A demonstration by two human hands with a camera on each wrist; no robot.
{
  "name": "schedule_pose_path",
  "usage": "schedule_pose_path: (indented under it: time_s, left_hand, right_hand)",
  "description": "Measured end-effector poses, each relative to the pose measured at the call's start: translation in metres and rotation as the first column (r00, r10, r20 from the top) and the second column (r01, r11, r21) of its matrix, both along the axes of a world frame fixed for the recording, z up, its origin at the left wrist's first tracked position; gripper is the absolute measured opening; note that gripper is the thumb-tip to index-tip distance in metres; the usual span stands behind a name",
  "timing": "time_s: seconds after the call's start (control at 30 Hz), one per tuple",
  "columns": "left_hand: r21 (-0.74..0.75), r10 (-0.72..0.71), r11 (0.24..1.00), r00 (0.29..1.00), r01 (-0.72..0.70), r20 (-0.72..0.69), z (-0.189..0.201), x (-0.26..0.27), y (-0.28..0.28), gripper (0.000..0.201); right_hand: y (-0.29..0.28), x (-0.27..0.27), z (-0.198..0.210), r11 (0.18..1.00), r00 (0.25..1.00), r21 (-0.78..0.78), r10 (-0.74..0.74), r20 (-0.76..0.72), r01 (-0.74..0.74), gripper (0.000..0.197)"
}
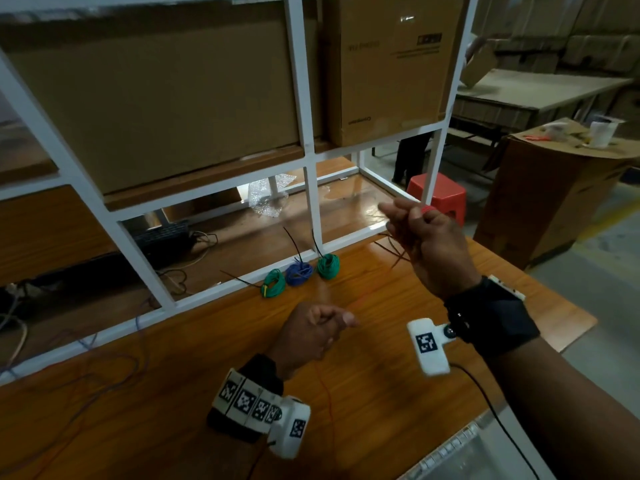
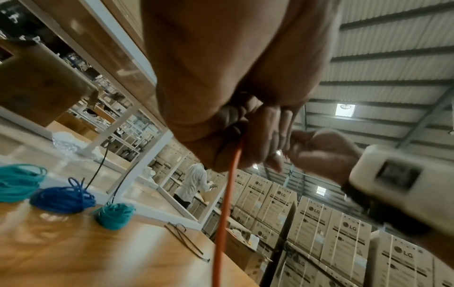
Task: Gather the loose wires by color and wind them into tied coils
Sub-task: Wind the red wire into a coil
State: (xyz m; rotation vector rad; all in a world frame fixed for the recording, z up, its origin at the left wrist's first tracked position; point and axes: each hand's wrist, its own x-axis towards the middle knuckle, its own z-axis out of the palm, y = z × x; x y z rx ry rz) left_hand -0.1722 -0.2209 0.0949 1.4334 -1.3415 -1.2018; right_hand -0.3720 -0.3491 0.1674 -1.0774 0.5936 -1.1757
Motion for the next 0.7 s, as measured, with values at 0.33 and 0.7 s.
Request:
schedule_pose_path:
  time_s: [0.33,0.7]
  left_hand:
    - [-0.42,0.211,0.905,0.784,0.069,0.583,0.064,0.035,-0.014,0.013]
    - [-0.484,0.019,0.858,0.93,0.173,0.366,0.097,0.048,-0.045,0.014]
  right_hand:
    - [0.023,0.012,-0.037,0.825,0.433,-0.137,0.141,-0.89,-0.548,0.023]
    - [0.052,0.03,-0.024,0.455,0.438,0.113,0.887,-0.148,-0.883,0.032]
